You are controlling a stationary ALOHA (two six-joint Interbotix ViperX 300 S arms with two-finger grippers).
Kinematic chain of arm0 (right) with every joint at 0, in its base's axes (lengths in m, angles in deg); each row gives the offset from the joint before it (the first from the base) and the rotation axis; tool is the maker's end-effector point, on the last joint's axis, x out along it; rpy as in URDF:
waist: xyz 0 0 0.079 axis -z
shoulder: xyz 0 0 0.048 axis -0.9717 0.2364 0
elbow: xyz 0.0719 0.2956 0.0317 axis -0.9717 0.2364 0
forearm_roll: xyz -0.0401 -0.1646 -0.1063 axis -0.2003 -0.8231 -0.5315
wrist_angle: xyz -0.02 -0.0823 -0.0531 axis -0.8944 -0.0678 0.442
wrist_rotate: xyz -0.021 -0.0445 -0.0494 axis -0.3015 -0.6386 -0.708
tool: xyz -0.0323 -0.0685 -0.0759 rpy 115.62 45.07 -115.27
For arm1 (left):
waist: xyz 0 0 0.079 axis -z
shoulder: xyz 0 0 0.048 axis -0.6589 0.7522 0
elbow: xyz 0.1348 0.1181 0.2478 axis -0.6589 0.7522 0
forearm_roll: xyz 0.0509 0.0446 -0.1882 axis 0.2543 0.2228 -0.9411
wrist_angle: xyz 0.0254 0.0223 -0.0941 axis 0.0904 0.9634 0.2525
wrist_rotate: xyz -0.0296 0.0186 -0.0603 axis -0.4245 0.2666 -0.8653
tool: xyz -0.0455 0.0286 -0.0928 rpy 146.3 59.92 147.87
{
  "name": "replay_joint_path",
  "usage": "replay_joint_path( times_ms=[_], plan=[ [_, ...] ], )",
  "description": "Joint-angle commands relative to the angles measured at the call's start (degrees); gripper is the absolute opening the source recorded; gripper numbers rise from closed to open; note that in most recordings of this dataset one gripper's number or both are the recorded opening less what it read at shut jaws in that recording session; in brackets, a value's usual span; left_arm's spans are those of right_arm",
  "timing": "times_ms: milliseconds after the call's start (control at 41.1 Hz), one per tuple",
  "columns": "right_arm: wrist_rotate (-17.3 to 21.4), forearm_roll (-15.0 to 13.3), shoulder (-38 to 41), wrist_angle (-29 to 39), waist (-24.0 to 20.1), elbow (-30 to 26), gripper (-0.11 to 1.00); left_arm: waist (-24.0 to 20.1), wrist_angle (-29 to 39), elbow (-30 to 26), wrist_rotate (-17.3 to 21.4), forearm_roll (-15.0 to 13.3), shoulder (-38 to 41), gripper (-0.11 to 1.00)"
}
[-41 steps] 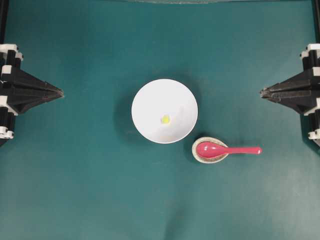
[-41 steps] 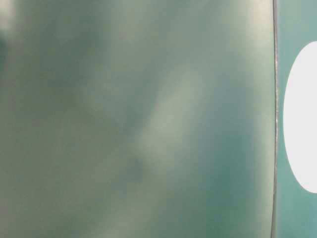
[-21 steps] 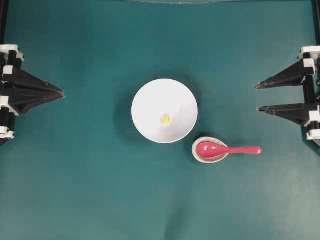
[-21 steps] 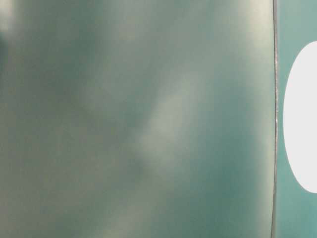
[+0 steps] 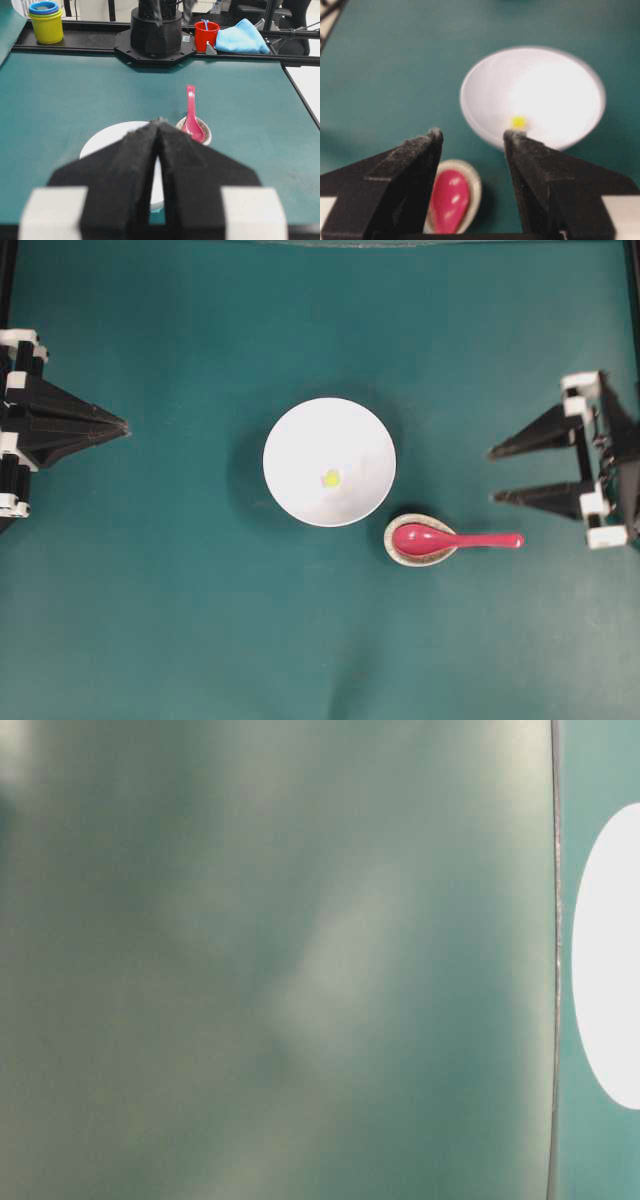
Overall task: Scoop the yellow hexagonal prism block from the bowl with a spoon using the right arm.
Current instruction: 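Lower the right gripper and close it on the pink spoon handle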
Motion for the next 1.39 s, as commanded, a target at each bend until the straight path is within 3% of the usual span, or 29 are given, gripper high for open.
replay_joint_path(
  times_ms=[0,292,633,877,1023,1145,1364],
  plan=[
    [0.09,2.02,2.29,-4.92,-1.85,0.88,0.57,0.09,-0.26,-1.58,0.0,0.09,0.53,0.03],
    [0.0,8.53,13.97,-20.57,-9.76,4.92,0.57,0.09,-0.26,-1.58,-0.09,0.09,0.44,0.03],
    [0.0,19.16,29.88,-38.85,-18.28,7.91,0.57,0.09,0.79,-1.67,-0.09,0.18,0.44,0.03],
    [0.0,27.69,39.46,-45.88,-24.79,8.35,0.57,0.09,1.49,-1.58,-0.09,0.09,0.44,0.03],
    [0.0,31.38,44.03,-47.64,-28.3,8.26,0.57,0.09,1.49,-1.58,-0.09,0.09,0.53,0.03],
    [0.0,32.87,46.41,-48.6,-29.71,8.09,0.57,0.09,1.49,-1.58,-0.09,0.18,0.53,0.03],
    [-0.26,32.87,46.93,-51.06,-29.79,8.17,0.56,0.09,1.41,-1.58,-0.09,0.09,0.53,0.03]
  ],
)
